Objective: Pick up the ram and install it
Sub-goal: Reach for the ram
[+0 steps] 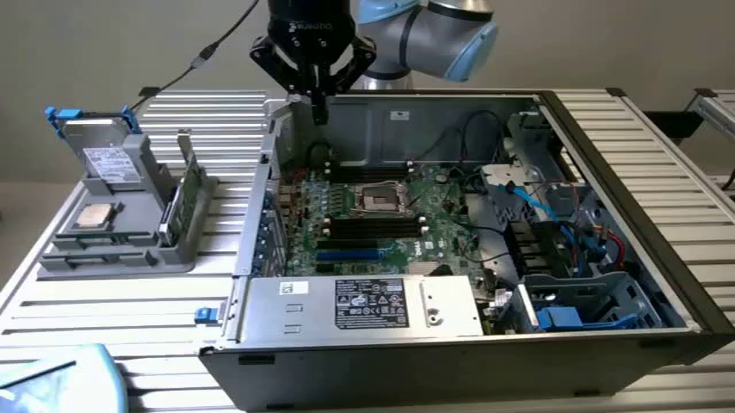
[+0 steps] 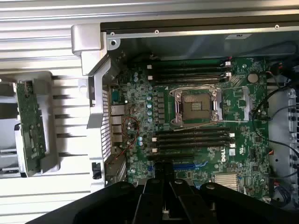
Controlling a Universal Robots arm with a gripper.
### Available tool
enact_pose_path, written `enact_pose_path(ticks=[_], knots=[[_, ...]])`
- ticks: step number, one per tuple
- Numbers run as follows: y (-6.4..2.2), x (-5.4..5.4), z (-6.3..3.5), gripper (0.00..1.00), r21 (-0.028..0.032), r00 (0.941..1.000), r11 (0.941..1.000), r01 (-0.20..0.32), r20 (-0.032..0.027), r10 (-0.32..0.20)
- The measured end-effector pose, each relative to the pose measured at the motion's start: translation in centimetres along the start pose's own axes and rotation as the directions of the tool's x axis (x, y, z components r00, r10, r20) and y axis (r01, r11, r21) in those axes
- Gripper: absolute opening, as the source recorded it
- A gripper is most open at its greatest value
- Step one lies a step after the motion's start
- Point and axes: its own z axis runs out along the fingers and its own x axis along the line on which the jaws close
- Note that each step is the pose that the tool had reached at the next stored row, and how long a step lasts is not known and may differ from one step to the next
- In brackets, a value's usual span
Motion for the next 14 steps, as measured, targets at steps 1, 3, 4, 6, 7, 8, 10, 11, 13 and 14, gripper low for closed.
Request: enact_pose_path(ticks=[1,3,4,6,7,8,10,11,13,14], knots=[[0.0,0.0,0.0,0.1,0.0,1.0,1.0,0.0,0.0,0.0],[0.0,0.0,0.0,0.1,0.0,1.0,1.0,0.0,0.0,0.0],[0.0,0.0,0.0,0.1,0.0,1.0,1.0,0.0,0.0,0.0],[0.0,0.0,0.0,0.1,0.0001,1.0,1.0,0.0,0.0,0.0],[0.0,0.0,0.0,0.1,0.0,1.0,1.0,0.0,0.0,0.0],[0.0,0.0,0.0,0.1,0.0001,1.0,1.0,0.0,0.0,0.0],[-0.04,0.5,-0.02,0.1,0.0003,1.0,1.0,0.0,-0.0002,0.0],[-0.07,0.9,-0.02,0.1,0.0001,1.0,1.0,0.0,0.0,0.0],[-0.13,1.9,-0.04,0.1,0.0,1.0,1.0,0.0,0.0,0.0],[-0.16,2.3,-0.04,0.1,0.0,1.0,1.0,0.0,0.0,0.0]])
